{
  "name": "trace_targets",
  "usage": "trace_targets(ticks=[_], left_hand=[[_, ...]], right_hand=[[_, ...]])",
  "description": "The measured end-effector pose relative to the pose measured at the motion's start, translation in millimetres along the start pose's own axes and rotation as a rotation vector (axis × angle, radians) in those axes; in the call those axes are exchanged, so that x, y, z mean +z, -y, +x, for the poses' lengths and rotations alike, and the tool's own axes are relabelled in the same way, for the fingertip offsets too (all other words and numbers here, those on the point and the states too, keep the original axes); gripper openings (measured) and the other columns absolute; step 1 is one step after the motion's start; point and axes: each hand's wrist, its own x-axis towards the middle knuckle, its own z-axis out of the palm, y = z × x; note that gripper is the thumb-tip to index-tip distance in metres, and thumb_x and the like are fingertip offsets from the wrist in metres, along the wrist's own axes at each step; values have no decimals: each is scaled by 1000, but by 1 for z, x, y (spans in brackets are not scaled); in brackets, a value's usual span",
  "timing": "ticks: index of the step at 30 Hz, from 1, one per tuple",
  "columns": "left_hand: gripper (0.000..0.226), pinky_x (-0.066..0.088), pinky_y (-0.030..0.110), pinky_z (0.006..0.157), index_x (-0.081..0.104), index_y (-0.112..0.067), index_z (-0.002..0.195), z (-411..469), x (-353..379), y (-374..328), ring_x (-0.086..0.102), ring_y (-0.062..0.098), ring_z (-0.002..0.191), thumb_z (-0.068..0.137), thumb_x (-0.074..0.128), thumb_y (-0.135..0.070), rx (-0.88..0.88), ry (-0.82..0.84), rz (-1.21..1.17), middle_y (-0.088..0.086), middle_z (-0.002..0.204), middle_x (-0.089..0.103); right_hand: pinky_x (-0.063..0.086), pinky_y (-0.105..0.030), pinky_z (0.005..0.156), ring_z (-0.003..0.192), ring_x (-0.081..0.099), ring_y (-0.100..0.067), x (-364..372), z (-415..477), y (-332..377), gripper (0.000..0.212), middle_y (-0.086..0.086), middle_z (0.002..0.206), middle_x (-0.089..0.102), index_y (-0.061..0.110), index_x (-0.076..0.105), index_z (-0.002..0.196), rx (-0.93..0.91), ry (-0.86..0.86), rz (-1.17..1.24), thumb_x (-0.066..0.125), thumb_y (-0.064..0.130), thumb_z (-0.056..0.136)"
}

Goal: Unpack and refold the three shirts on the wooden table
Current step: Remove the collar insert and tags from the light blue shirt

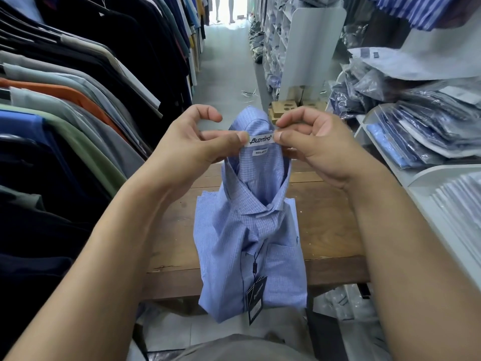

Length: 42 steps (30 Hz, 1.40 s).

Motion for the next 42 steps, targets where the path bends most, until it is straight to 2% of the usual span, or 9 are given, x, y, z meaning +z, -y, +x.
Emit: trace_targets(ticks=[5,9,13,17,27,31,35,40,42], left_hand=[[49,55,30,76,42,-17,102,-1,1,2,66,23,76,75,82,-13,3,-6,-16,12,87,77],[38,51,24,67,42,-19,100,-1,-1,5,63,11,60,87,76,-6,-7,-128,-18,-2,69,71],[36,50,27,72,45,-21,102,-2,-2,4,65,11,63,87,76,-8,-25,-189,-68,-1,77,75],[36,48,19,60,45,-19,106,-6,0,1,63,7,58,89,74,-6,-22,-186,-71,-3,73,74],[38,49,27,76,38,-20,109,-10,-16,-2,67,13,77,92,70,-7,57,-151,-96,6,96,79],[37,49,27,78,38,-19,111,-11,-18,-6,64,6,67,94,69,-10,109,-163,-82,-2,82,77],[34,50,24,75,37,-19,107,-11,-18,-13,63,6,66,95,69,-12,159,-187,-54,-4,80,76],[37,52,37,94,30,-21,100,-6,-20,-17,68,20,87,97,67,-14,236,-190,56,4,96,79],[39,52,30,83,26,-21,97,-2,-20,-16,64,17,85,99,64,-13,290,-163,149,4,98,78]], right_hand=[[55,-28,77,77,65,-13,3,-1,-2,20,3,75,72,16,65,89,-17,6,-23,68,-3,90],[53,-33,80,76,63,-15,2,-3,-1,20,1,76,71,16,64,87,-33,36,46,72,-2,86],[53,-38,84,81,64,-20,6,-5,2,19,-2,78,72,17,64,86,-69,29,68,76,3,83],[52,-31,72,72,64,-15,17,-2,7,18,-1,75,73,19,64,86,-124,-55,43,76,6,86],[52,-31,71,71,66,-15,24,2,12,18,-2,77,75,18,61,90,-152,-41,62,74,6,88],[56,-33,78,79,69,-19,27,6,20,21,-3,80,76,19,62,93,-166,5,97,75,3,87],[57,-32,74,76,69,-17,28,8,29,21,-3,79,76,18,63,93,-192,30,86,76,3,86],[53,-37,82,80,65,-17,32,12,31,17,0,80,73,23,64,89,-267,67,40,72,8,88],[48,-35,81,80,57,-19,35,14,28,18,-2,79,65,30,65,84,-276,93,34,67,12,88]])
